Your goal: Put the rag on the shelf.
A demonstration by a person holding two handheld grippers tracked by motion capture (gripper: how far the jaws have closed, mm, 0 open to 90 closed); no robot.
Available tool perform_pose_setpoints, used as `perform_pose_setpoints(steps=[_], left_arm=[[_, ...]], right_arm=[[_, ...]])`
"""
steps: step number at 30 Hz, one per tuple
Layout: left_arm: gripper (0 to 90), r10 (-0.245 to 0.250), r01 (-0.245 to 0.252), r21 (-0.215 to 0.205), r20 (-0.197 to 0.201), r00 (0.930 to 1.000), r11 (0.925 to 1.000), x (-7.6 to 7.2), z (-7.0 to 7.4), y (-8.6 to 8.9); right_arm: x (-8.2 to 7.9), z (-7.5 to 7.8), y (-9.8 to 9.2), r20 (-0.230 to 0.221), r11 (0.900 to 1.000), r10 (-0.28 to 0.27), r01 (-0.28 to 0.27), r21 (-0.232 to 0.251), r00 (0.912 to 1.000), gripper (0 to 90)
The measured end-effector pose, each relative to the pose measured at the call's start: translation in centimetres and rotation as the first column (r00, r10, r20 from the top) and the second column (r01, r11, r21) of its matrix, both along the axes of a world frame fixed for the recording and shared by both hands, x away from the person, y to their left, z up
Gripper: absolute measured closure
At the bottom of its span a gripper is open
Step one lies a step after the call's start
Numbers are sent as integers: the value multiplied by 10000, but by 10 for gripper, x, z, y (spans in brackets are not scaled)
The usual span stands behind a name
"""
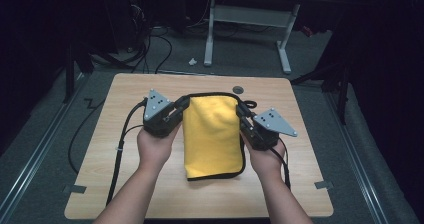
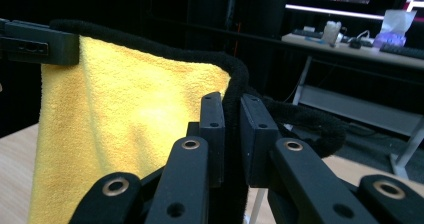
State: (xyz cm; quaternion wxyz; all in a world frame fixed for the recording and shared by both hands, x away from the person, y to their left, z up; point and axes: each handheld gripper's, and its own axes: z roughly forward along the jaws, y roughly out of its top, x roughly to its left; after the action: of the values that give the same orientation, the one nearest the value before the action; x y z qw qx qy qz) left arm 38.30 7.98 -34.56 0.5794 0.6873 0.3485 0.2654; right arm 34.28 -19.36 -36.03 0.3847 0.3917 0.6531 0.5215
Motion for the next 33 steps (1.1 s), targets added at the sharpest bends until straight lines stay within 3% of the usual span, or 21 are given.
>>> perform_pose_setpoints(steps=[13,24,29,33], left_arm=[[833,89,-92,31,900,9959,10000,8,43,-4],[833,47,-62,131,1151,9933,9999,13,55,-10],[833,-12,-81,625,1474,9891,9980,16,65,-14],[833,13,-121,658,1614,9869,9978,22,76,-16]], right_arm=[[9,36,-4,727,9996,-152,133,263,9972,823],[14,47,-9,857,9991,-250,221,351,9960,824],[15,53,-12,796,9990,-283,255,363,9964,823],[20,64,-16,872,9979,-277,224,610,9958,823]])
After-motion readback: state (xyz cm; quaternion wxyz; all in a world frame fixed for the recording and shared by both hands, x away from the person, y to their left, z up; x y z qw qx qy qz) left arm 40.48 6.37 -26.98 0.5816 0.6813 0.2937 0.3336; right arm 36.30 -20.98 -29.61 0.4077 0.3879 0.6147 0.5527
